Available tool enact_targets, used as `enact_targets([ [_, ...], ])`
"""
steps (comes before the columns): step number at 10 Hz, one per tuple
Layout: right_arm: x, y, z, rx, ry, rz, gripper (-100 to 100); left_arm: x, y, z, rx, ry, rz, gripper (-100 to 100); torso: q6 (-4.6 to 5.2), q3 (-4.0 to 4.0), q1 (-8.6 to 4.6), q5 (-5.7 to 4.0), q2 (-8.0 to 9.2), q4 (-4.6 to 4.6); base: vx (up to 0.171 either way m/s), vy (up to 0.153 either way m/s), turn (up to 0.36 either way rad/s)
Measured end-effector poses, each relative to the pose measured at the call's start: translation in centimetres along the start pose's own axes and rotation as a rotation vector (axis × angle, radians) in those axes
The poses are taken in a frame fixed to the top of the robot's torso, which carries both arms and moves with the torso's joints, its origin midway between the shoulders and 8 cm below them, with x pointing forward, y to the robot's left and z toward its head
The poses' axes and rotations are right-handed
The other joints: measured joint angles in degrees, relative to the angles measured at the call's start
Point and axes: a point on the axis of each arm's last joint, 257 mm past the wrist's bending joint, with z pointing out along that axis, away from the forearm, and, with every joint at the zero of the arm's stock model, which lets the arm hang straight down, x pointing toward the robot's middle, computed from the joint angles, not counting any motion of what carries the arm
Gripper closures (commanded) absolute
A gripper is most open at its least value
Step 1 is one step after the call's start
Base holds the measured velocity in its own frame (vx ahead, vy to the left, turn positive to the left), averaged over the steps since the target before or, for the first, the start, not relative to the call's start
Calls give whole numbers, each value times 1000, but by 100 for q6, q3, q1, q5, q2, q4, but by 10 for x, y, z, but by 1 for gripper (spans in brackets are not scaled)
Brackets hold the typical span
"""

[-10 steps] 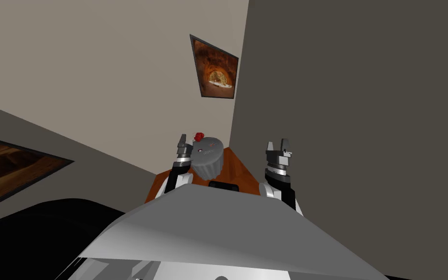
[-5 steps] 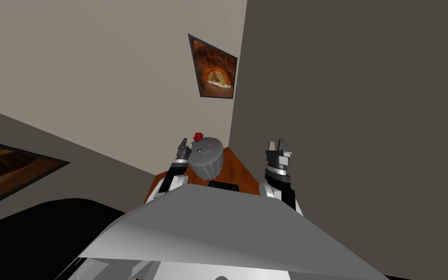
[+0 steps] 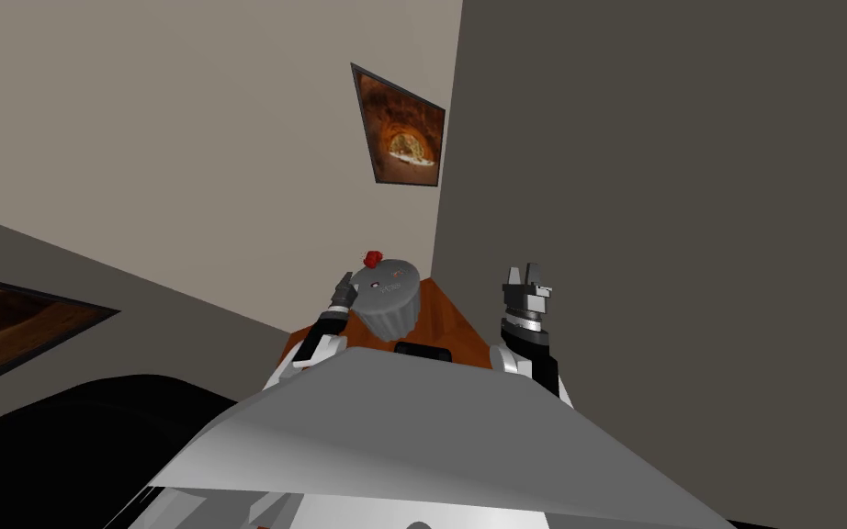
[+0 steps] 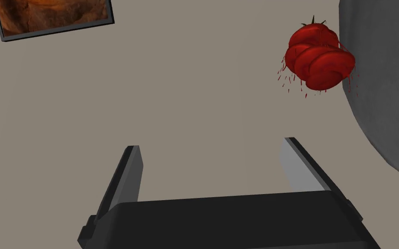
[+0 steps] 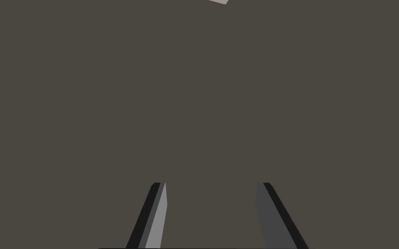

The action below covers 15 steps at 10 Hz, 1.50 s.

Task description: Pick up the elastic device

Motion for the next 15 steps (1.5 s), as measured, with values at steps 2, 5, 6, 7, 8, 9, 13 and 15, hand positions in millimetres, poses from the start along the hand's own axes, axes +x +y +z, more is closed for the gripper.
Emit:
enact_targets([
  [2,0,0,0,0,0,0,0,-20,30,-13,-93,-22,-3,-100,0,-1,-3,0,-1,0,9,-22,-29],
  [5,0,0,0,0,0,0,0,-39,61,-19,-188,-46,-11,-100,0,-1,-2,-1,-2,0,12,-21,-33],
  [6,0,0,0,0,0,0,0,-50,71,-21,-225,-58,-14,-100,1,-2,-4,-1,-4,-1,25,-31,-61],
  [7,0,0,0,0,0,0,0,-64,84,-29,-275,-76,-21,-100,0,-3,-6,-2,-6,-1,15,-27,-13],
  [8,0,0,0,0,0,0,0,-69,93,-33,-309,-85,-26,-100,1,-3,-6,-1,-5,-1,18,-31,-41],
  [9,0,0,0,0,0,0,0,-76,107,-37,-354,-99,-33,-100,1,-3,-7,-1,-6,-1,21,-28,-29],
  [13,0,0,0,0,0,0,0,-106,156,-64,-497,-150,-57,-100,1,-7,-12,-3,-11,-2,33,-46,-55],
  [15,0,0,0,0,0,0,0,-119,170,-76,-559,-173,-69,-100,0,-5,-9,-3,-9,-2,32,-37,-43],
])
